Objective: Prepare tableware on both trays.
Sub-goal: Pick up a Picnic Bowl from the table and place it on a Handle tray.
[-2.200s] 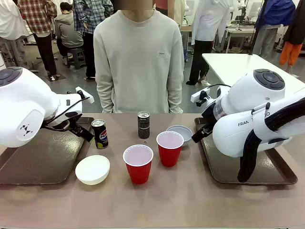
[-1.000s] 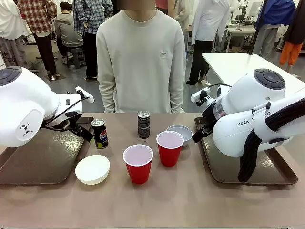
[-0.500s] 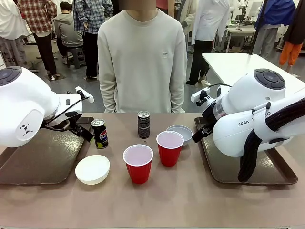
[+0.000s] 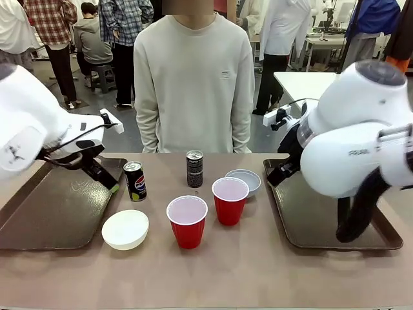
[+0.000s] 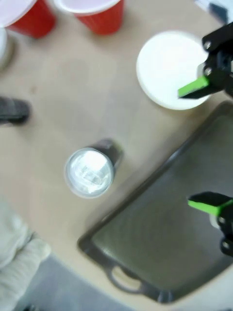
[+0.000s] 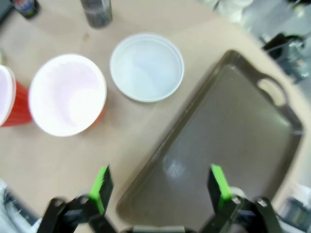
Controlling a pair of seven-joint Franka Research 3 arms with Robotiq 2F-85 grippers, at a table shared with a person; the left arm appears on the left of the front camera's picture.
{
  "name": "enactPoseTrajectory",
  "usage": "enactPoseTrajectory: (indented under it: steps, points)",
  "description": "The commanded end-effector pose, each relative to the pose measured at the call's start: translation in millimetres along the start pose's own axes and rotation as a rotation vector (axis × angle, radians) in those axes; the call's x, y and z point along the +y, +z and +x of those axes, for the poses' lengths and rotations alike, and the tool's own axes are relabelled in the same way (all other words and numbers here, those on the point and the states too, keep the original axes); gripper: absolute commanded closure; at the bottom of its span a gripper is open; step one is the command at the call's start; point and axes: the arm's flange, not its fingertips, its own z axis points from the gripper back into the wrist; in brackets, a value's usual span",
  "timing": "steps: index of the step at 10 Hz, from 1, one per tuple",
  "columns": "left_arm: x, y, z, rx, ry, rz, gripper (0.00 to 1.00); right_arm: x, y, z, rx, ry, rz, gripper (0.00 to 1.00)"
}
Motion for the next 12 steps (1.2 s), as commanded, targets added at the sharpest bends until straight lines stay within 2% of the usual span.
enactPoseTrajectory:
  steps: [1,3,4,5,6,7,8,9,10,12]
  points:
    - [-19.1,41.8,-60.5,0.083,-0.095,-0.110,0.00,32.2,32.6,-91.8,0.085,-0.015,0.014,0.00]
    - [-36.7,66.4,-90.8,0.078,-0.094,-0.154,0.00,47.9,33.6,-132.6,0.176,-0.055,0.056,0.00]
    - [-37.8,70.9,-96.6,0.076,-0.064,-0.119,0.00,52.8,28.6,-142.2,0.212,-0.084,0.058,0.00]
    - [-15.1,59.9,-23.1,0.102,-0.094,-0.123,0.00,51.7,23.7,-133.9,0.202,-0.112,-0.112,0.00]
    - [-15.1,59.9,-23.1,0.102,-0.094,-0.123,0.00,21.8,54.6,-31.9,0.198,-0.035,0.036,0.00]
    - [-17.2,84.2,-31.3,0.100,-0.091,-0.131,0.00,25.9,58.5,-34.1,0.215,-0.065,0.002,0.00]
    - [12.5,70.2,-32.3,-0.030,0.058,-0.297,0.00,0.6,60.7,-35.3,0.041,-0.057,0.233,0.00]
    - [34.1,68.7,-42.8,-0.139,0.133,-0.444,0.00,-24.6,60.3,-47.2,-0.080,-0.097,0.392,0.00]
    - [58.2,66.9,-54.7,-0.168,0.234,-0.604,0.00,-51.4,57.8,-65.5,-0.140,-0.159,0.498,0.00]
    - [76.7,71.8,-83.7,-0.248,0.350,-0.714,0.00,-78.6,60.1,-99.8,-0.245,-0.247,0.608,0.00]
